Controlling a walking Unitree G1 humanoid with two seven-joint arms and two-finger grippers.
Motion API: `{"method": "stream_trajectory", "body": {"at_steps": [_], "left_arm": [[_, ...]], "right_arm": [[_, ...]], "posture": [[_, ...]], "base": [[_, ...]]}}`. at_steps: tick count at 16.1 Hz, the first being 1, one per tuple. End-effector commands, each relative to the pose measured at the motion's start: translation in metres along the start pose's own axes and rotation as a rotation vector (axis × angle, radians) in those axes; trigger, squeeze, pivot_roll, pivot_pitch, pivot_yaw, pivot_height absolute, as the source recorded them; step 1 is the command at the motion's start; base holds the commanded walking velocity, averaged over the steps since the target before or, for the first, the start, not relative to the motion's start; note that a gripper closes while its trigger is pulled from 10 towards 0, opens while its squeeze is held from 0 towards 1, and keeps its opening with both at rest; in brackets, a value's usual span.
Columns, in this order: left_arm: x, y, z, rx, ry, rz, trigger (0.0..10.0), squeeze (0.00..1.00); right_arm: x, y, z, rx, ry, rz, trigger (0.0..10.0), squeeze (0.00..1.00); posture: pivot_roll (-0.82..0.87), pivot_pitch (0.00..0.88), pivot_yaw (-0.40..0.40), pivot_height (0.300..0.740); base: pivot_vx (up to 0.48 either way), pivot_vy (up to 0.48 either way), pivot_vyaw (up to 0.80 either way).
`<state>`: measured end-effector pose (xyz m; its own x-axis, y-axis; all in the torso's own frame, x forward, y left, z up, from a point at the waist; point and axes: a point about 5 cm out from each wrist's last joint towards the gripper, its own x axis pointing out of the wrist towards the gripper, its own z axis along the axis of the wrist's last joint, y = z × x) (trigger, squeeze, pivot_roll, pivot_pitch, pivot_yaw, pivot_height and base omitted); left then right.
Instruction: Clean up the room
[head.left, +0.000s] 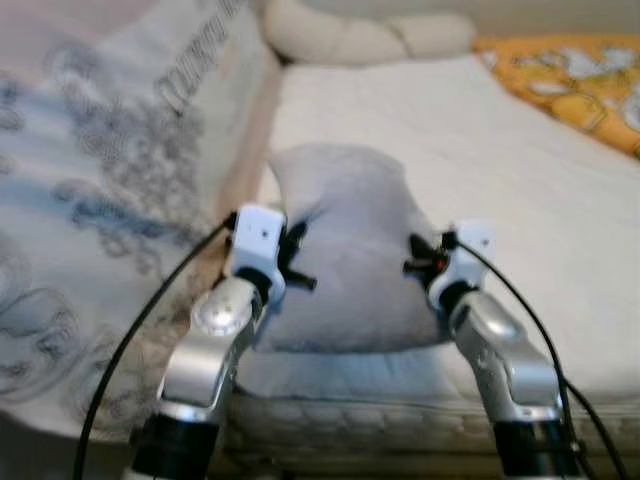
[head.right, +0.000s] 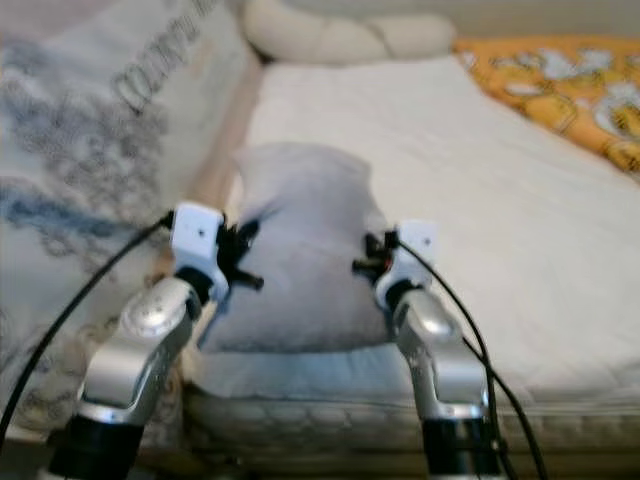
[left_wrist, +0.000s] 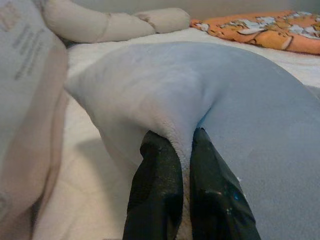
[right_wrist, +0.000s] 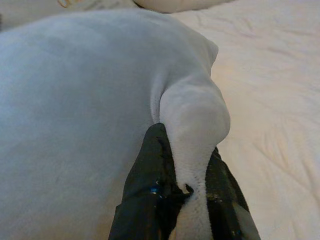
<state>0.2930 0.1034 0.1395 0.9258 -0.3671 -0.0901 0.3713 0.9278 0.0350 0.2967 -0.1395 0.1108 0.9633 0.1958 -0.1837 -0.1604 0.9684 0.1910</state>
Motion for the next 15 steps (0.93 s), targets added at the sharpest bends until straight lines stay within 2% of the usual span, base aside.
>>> {"method": "stream_trajectory", "body": {"at_steps": [1,4,11,15], "left_arm": [[-0.004,0.017,0.010,0.032,-0.040,0.063,10.0,0.00],[-0.005,0.014,0.009,0.044,-0.034,0.042,10.0,0.00],[-0.003,0.015,0.008,0.103,-0.011,-0.004,10.0,0.00],[0.019,0.023,0.013,0.192,-0.001,-0.047,10.0,0.00]], "right_arm": [[0.001,0.005,0.002,0.001,-0.013,0.003,10.0,0.00],[-0.001,0.006,-0.004,0.005,0.015,0.005,10.0,0.00],[0.001,0.011,-0.008,0.025,0.027,0.022,10.0,0.00],[0.023,0.006,-0.005,0.019,0.019,-0.015,10.0,0.00]], "posture": [[0.06,0.000,0.056,0.740],[0.06,0.000,0.059,0.740],[0.07,0.000,0.061,0.740],[0.08,0.000,0.048,0.740]], "base": [[0.300,0.000,0.52],[0.274,0.000,0.00],[0.000,0.000,0.00],[0.000,0.000,0.00]]}}
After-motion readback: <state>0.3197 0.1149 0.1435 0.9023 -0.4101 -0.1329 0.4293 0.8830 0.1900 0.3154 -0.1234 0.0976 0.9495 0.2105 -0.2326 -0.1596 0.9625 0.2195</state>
